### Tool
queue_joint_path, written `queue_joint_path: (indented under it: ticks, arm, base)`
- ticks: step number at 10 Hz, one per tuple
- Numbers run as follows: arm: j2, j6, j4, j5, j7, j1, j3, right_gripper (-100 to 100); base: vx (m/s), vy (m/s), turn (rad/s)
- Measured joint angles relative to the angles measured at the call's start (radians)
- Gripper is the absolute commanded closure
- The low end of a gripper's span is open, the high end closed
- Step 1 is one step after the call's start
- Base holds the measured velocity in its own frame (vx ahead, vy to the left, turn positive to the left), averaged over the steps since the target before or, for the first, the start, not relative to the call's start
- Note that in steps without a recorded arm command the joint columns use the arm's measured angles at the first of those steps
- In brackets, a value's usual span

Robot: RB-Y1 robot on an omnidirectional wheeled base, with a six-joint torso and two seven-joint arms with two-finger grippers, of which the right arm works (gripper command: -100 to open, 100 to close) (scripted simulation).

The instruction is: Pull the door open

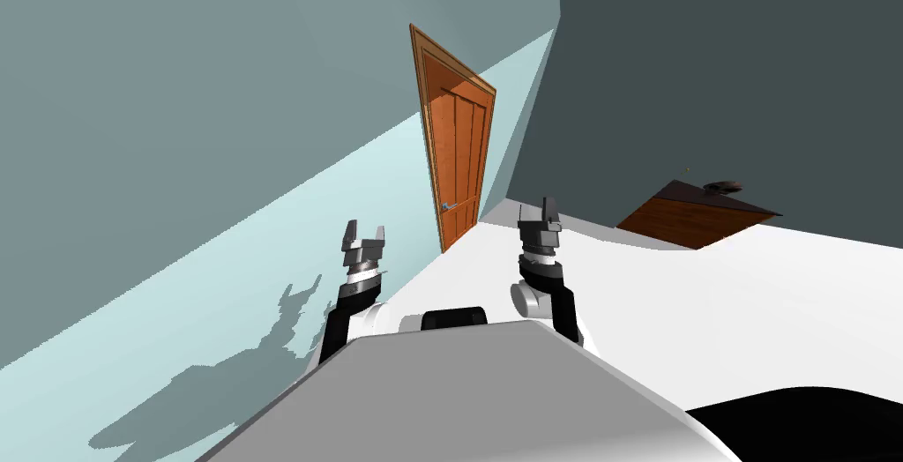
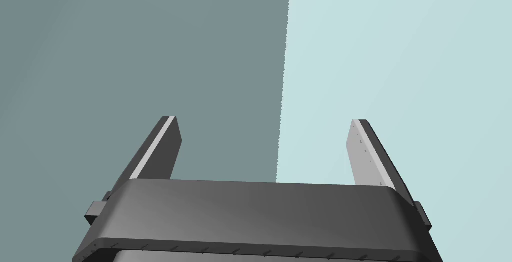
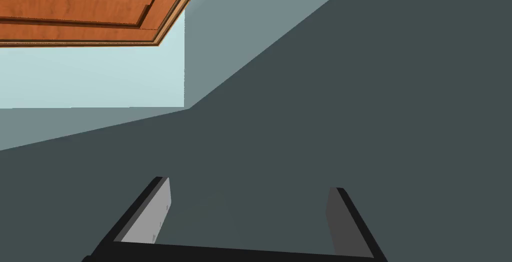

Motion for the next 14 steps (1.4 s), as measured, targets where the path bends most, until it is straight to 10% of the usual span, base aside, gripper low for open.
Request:
queue_joint_path:
  ticks: [14]
  arm:
    - [-0.092,-0.072,0.357,-0.026,-0.086,-0.100,0.029,-100]
  base:
    - [0.076,-0.030,0.113]
